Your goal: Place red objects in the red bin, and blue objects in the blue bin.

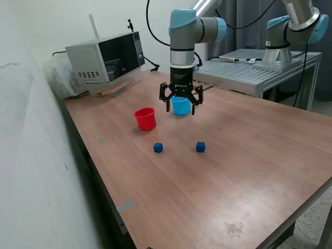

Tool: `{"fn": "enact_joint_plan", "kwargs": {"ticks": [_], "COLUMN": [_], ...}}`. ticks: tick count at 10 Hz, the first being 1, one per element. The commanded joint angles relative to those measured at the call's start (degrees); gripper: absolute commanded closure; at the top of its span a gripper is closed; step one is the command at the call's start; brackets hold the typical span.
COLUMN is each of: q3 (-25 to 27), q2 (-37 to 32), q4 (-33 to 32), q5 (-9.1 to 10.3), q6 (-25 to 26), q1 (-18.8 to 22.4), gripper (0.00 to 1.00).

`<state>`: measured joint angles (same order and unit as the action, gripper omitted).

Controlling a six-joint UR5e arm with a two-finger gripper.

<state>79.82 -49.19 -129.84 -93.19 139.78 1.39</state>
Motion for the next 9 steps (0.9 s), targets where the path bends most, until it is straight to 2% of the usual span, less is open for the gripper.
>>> {"fn": "enact_joint_plan", "kwargs": {"ticks": [1, 6, 8, 9], "q3": [4.36, 8.58, 8.86, 8.51], "q2": [-1.6, -4.15, -4.42, -4.42], "q4": [3.1, 2.49, 2.14, 1.53], "q5": [-4.61, -4.02, -0.61, 0.19], "q6": [-4.34, -4.07, -4.16, -4.16], "q1": [6.5, 6.43, 6.6, 6.69], "gripper": [0.0, 0.0, 0.0, 0.0]}}
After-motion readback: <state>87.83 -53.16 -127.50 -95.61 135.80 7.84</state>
